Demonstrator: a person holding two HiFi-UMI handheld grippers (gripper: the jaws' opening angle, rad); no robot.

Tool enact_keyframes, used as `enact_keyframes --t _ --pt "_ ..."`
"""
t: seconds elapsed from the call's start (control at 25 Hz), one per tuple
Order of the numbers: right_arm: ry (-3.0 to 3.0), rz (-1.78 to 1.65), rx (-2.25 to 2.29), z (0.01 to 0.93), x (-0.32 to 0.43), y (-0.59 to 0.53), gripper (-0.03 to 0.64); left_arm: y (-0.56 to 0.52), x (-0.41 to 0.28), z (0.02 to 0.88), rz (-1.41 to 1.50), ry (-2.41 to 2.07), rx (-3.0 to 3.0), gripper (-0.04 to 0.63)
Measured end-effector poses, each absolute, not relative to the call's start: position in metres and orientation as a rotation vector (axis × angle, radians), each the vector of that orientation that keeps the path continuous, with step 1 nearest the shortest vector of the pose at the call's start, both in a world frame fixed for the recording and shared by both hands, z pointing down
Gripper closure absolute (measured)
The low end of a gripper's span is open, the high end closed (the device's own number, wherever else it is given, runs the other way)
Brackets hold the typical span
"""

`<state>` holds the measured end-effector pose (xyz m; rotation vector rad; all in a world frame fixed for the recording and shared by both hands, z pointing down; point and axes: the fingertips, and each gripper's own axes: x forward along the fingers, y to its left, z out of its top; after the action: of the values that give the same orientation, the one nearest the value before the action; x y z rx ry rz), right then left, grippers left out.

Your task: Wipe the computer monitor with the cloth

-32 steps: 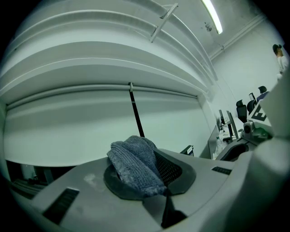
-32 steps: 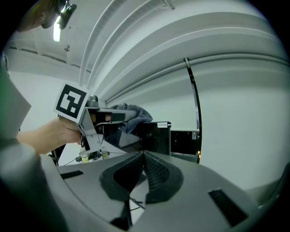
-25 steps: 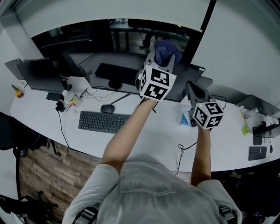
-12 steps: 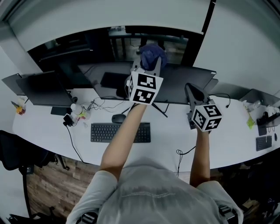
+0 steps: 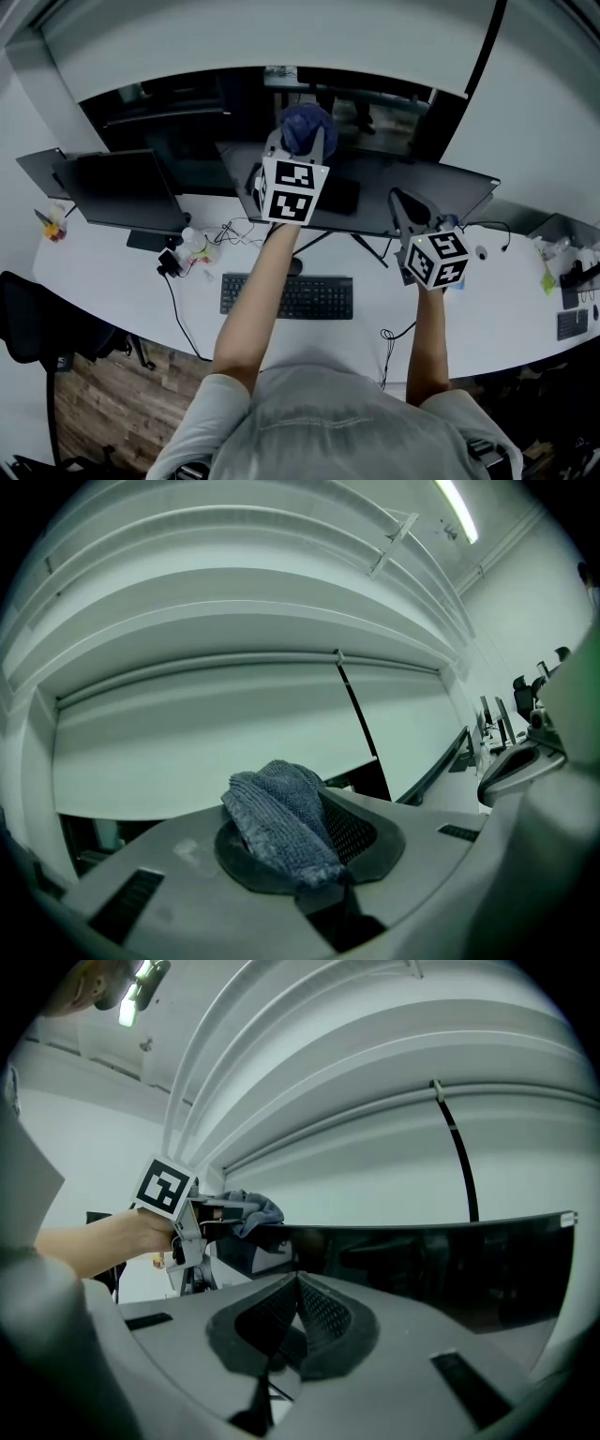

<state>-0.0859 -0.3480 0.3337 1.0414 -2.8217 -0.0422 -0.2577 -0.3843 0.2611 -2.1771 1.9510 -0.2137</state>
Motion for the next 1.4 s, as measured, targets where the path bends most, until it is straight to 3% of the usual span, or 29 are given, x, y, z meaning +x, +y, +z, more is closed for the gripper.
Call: enact_keyframes --t 0.96,1.4 --pt "-2.791 -0.017 1.033 0.354 -0.199 -0.310 0.615 -0.351 -0.396 0.276 -0.330 2.003 -2.075 0.526" --pt "-2.756 -0.077 1.066 0.345 -0.170 -0.276 0.615 -0.313 -0.458 0.280 -0.331 2.114 -2.008 0.526"
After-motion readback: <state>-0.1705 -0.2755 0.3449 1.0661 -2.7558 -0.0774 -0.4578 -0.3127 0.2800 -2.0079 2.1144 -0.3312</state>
